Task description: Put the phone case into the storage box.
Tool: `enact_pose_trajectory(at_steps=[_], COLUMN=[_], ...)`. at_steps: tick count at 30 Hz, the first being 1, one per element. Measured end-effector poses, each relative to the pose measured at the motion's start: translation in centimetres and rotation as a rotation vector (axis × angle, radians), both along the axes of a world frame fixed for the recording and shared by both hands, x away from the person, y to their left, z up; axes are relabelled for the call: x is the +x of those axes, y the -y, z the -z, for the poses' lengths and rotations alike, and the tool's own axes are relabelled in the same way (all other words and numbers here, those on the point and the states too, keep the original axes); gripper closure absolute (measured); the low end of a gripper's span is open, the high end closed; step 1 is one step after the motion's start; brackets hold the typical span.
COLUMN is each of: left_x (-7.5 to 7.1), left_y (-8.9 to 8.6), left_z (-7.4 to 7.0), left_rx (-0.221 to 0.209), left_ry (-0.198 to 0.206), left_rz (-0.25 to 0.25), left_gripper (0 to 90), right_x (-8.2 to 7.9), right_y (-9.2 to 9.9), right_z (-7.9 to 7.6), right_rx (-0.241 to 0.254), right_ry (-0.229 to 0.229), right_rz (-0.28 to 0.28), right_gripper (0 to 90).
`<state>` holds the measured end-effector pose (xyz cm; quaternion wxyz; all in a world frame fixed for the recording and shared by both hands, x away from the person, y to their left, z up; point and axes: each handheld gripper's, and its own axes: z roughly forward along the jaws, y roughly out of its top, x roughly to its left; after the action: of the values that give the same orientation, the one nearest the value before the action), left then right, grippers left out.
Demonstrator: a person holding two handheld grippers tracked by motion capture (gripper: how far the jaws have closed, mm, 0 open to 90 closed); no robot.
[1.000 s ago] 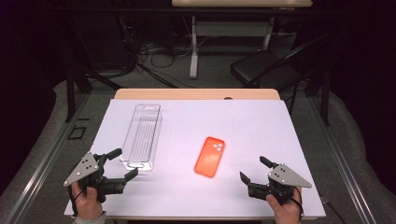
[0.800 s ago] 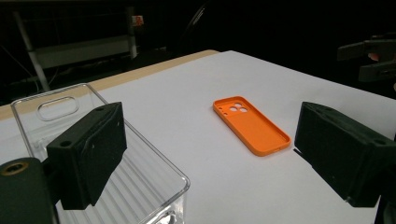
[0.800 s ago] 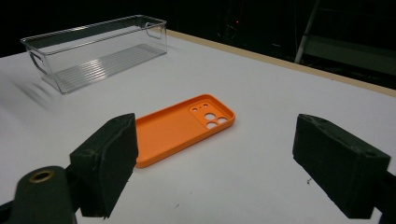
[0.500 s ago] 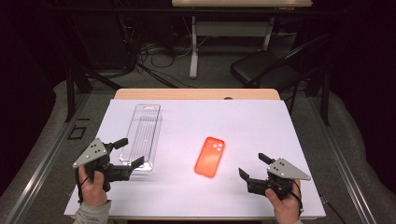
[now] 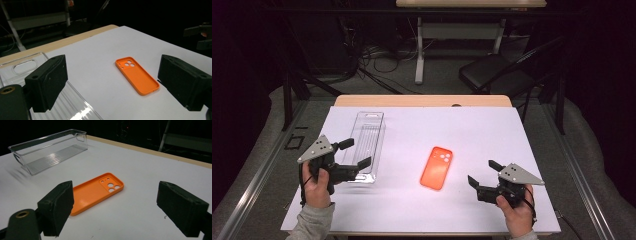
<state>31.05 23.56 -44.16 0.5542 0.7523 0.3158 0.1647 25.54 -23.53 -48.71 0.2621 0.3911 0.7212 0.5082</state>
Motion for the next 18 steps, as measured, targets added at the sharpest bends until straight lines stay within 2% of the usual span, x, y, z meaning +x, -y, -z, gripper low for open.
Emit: enact_pose_trajectory(at_steps=[8,9,11,18], left_x=[1.2,1.7,2.0,3.2], left_y=[0.8,0.9,1.0,1.8], left_z=[-0.6,-0.7,-0.8,-1.0], left_rx=[0.006,0.003,0.004,0.006], left_ry=[-0.031,-0.049,-0.063,-0.087], left_rz=[0.015,0.034,0.039,0.032], left_gripper=[8.2,8.4,8.4,8.5], right_x=[0.9,1.1,1.2,2.5], right_y=[-1.0,-1.1,-1.3,-2.3], right_z=[-1.0,-1.1,-1.2,-1.9], right_rx=[-0.014,-0.014,-0.012,-0.020], right_ry=[-0.013,-0.014,-0.015,-0.043], right_rz=[-0.023,-0.025,-0.027,-0.050], right_gripper=[14.0,14.0,14.0,13.9])
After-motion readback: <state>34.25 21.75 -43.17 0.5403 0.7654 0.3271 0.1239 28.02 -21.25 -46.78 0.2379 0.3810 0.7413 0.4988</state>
